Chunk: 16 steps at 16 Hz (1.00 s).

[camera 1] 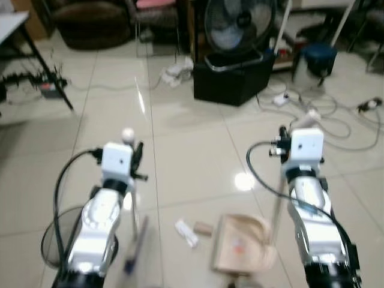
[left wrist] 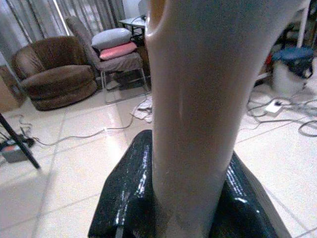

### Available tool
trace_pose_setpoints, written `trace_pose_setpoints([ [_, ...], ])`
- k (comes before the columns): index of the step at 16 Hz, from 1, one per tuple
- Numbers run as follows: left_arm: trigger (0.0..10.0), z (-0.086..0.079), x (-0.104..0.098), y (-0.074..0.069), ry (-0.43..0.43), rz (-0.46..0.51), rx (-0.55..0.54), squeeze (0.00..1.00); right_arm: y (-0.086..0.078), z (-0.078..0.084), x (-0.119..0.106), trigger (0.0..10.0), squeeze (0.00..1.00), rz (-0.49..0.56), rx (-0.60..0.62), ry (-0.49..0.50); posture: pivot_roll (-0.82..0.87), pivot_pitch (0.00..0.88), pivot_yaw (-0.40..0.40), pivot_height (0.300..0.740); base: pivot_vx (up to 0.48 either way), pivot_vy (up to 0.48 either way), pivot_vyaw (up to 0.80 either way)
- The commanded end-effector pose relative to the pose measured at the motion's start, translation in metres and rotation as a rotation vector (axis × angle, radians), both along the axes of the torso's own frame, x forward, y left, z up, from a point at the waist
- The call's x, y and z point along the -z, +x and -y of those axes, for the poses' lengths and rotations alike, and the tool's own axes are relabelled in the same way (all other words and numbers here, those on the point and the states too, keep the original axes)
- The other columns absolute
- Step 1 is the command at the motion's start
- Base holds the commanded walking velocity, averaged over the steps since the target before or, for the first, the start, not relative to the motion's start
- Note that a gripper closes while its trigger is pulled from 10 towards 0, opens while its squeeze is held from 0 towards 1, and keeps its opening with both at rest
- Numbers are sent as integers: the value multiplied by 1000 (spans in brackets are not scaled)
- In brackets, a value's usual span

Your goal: Sweep floor

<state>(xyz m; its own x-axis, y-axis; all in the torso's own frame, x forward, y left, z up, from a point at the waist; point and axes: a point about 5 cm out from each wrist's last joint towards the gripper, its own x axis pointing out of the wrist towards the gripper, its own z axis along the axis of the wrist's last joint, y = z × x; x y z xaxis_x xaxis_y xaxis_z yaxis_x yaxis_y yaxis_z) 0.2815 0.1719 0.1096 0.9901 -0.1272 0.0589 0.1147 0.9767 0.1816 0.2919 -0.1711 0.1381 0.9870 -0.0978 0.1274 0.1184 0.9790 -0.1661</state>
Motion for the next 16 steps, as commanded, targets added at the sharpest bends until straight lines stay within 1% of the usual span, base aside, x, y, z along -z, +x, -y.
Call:
trace_pose_setpoints([
  [1, 10000, 7, -8, 3, -6, 37, 17, 0, -1, 5, -2, 10000, 0, 16, -1, -36, -9, 77, 50, 740, 375, 0, 0],
  [3, 10000, 6, -8, 3, -5, 36, 14, 0, -2, 4, -2, 10000, 0, 17, -2, -37, -7, 79, 51, 740, 364, 0, 0],
  [4, 10000, 6, -8, 3, -19, 36, 8, 0, -3, 5, -1, 10000, 0, 19, 5, -36, -6, 80, 53, 740, 292, 0, 0],
  [7, 10000, 9, -3, 4, -4, 13, 19, 0, -4, 10, 1, 10000, 0, 29, 13, -32, -7, 82, 57, 740, 0, 0, 0],
  [9, 10000, 9, 6, 7, 10, -15, 10, 0, -6, 15, 7, 10000, 0, 25, 9, -32, -5, 91, 62, 740, 0, 0, 0],
  [10, 10000, 8, 10, 8, 21, -33, 0, 0, -6, 15, 9, 10000, 0, 22, 4, -38, -4, 96, 65, 740, 0, 0, 0],
  [11, 10000, 8, 16, 10, 26, -52, -12, 0, -6, 15, 14, 10000, 0, 23, -14, -70, -3, 104, 68, 740, 0, 0, 0],
  [12, 10000, 10, 19, 14, 1, -43, -12, 0, -4, 13, 19, 10000, 0, 46, -41, -129, 0, 114, 71, 740, 0, 0, 0],
  [13, 10000, 10, 20, 14, -5, -44, -13, 0, -4, 13, 19, 10000, 0, 51, -43, -137, 0, 114, 71, 740, 0, 0, 0],
  [14, 10000, 10, 21, 17, -33, -49, -18, 0, -2, 11, 20, 10000, 0, 65, -58, -161, 3, 129, 74, 740, 0, 0, 0],
  [15, 10000, 12, 22, 21, -71, -42, -18, 0, 0, 8, 21, 10000, 0, 87, -85, -183, 6, 151, 76, 740, 0, 0, 0],
  [16, 10000, 15, 22, 25, -88, -33, -10, 0, 5, 2, 22, 10000, 0, 115, -120, -193, 6, 162, 77, 740, 0, 0, 0],
])
